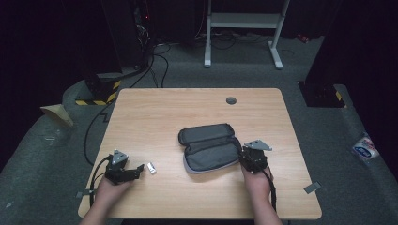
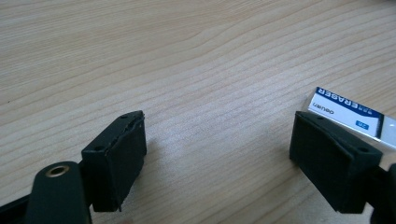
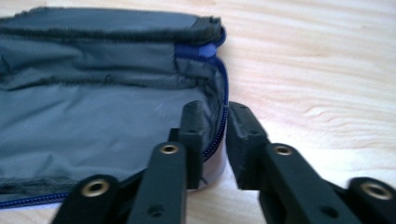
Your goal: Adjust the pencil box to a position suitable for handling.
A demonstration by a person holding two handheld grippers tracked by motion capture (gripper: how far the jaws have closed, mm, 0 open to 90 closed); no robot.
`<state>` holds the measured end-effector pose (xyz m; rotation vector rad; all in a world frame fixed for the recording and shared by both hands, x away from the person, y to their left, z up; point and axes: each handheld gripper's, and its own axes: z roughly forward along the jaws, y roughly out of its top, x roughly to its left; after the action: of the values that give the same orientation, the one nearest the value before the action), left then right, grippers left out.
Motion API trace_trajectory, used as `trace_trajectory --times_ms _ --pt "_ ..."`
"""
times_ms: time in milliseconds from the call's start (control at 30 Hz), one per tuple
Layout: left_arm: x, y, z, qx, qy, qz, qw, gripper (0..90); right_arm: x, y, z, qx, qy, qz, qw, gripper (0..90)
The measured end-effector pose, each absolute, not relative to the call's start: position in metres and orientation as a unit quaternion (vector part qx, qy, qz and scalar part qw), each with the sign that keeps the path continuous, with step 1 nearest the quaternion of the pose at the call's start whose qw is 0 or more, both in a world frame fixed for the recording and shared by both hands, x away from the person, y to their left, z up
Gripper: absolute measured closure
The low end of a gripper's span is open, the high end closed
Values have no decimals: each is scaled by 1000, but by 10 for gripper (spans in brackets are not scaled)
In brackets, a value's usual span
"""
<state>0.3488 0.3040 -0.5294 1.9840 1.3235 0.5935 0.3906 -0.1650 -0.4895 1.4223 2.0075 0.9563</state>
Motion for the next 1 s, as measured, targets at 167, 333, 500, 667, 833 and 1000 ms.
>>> trace_trajectory --times_ms 167,333,500,667,833,1000 --pt "347 306 -528 761 507 229 334 247 383 -163 -493 518 739 354 245 818" --pt "341 304 -517 752 507 250 339 300 368 -152 -495 503 748 365 233 808" --pt "332 290 -505 751 483 257 370 323 357 -144 -494 487 753 381 223 760" --pt "325 263 -498 770 439 240 396 371 347 -152 -483 486 736 410 232 685" --pt "322 228 -497 792 401 188 420 415 348 -174 -484 513 717 401 248 701" --pt "331 194 -504 809 381 159 418 436 363 -179 -504 532 728 363 236 714"
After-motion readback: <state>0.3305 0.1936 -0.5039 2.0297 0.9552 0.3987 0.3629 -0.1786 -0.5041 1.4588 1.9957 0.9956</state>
